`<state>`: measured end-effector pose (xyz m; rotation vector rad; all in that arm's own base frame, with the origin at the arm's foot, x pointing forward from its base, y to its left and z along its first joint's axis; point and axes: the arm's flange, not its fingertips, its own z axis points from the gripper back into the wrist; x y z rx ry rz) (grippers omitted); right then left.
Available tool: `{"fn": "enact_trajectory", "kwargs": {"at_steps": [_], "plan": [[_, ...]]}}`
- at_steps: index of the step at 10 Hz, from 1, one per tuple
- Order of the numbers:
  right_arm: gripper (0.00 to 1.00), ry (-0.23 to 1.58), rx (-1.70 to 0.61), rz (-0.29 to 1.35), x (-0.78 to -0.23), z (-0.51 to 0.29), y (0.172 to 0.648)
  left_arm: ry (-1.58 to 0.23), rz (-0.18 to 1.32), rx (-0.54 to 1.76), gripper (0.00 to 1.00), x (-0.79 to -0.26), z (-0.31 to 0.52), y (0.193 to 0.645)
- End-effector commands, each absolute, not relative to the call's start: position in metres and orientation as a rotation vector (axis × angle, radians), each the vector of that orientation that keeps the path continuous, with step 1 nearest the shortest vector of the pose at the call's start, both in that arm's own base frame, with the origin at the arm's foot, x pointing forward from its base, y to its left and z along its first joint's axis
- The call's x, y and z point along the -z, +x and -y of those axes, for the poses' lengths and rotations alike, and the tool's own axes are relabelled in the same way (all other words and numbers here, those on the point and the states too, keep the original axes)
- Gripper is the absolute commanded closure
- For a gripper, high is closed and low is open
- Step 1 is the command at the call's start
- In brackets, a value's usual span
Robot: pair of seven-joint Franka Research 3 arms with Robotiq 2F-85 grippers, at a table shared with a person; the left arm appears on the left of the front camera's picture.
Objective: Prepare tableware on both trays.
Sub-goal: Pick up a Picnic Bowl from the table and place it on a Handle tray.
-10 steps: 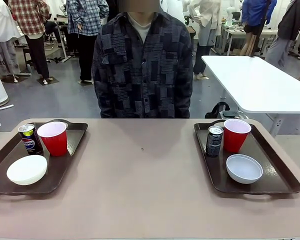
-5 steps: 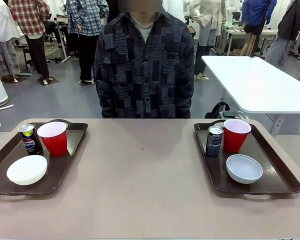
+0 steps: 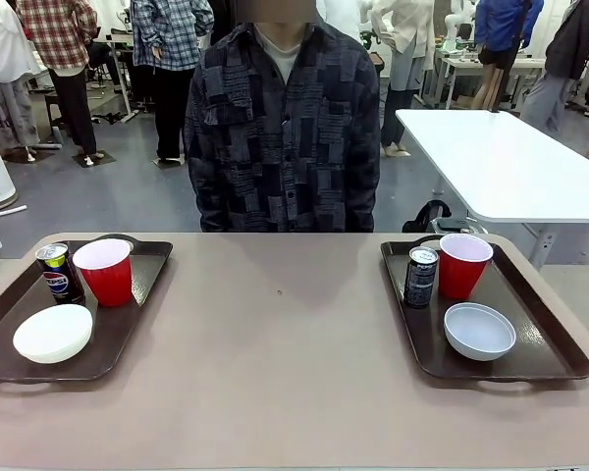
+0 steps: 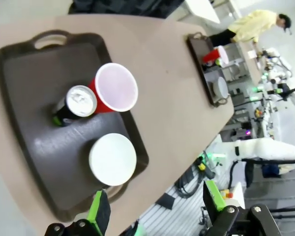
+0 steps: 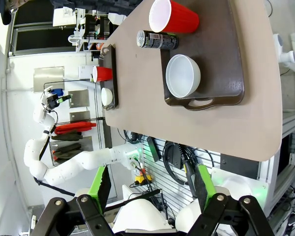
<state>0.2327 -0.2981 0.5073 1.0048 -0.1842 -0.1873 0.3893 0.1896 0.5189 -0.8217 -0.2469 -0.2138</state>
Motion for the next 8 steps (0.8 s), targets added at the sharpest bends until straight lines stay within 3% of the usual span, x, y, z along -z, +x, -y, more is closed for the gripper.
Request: {"fn": "enact_trajectory", "kwargs": {"at_steps": [1, 8], "plan": [[0.11, 1.025, 0.173, 0.202, -0.508, 0.299, 0.232, -0.756, 0.265, 0.202, 0.00, -0.507, -0.176, 0.383], [0.11, 1.025, 0.173, 0.202, -0.508, 0.299, 0.232, -0.802, 0.257, 0.204, 0.00, -0.514, -0.188, 0.391]]}}
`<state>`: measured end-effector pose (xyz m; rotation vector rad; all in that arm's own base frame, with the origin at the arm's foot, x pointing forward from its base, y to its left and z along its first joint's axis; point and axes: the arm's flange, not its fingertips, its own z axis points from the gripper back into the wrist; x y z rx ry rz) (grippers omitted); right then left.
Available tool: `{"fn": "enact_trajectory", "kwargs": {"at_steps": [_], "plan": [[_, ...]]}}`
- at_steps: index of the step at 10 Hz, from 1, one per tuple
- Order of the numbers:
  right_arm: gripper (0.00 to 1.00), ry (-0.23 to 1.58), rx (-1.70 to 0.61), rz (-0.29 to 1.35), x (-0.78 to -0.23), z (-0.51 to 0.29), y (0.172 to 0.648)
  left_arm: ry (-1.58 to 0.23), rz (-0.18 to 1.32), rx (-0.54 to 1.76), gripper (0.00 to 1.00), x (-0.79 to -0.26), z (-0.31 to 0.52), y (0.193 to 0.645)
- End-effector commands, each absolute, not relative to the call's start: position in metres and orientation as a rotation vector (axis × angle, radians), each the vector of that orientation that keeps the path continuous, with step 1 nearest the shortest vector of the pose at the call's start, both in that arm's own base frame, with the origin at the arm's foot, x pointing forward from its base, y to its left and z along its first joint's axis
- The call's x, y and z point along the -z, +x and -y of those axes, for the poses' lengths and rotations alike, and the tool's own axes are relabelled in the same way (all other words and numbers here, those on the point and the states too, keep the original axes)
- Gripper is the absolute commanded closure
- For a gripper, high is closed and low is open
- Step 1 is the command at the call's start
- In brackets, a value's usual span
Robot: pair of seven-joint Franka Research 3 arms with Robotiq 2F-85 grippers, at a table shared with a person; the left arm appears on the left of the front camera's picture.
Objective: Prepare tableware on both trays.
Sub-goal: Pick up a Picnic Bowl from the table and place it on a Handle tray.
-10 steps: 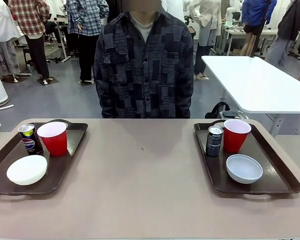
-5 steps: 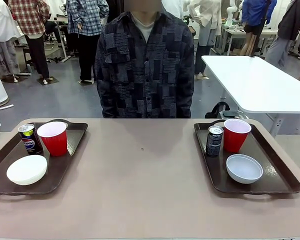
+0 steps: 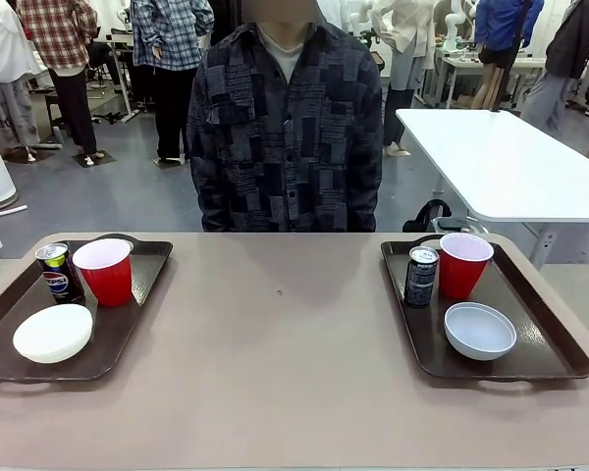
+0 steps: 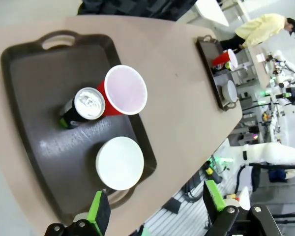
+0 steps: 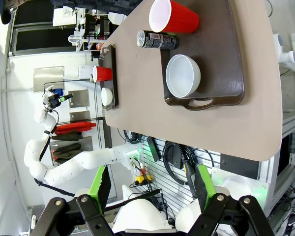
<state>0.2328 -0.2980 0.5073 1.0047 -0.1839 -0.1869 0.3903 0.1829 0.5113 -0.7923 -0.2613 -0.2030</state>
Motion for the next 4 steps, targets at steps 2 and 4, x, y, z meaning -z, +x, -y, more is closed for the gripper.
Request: {"fn": "enact_trajectory", "kwargs": {"at_steps": [2, 4], "plan": [[0.11, 1.025, 0.173, 0.202, -0.5079, 0.2988, 0.2325, -0.802, 0.257, 0.204, 0.00, -0.5145, -0.1877, 0.3909], [0.11, 1.025, 0.173, 0.202, -0.5079, 0.2988, 0.2325, -0.802, 0.257, 0.204, 0.00, -0.5145, -0.1877, 0.3909]]}}
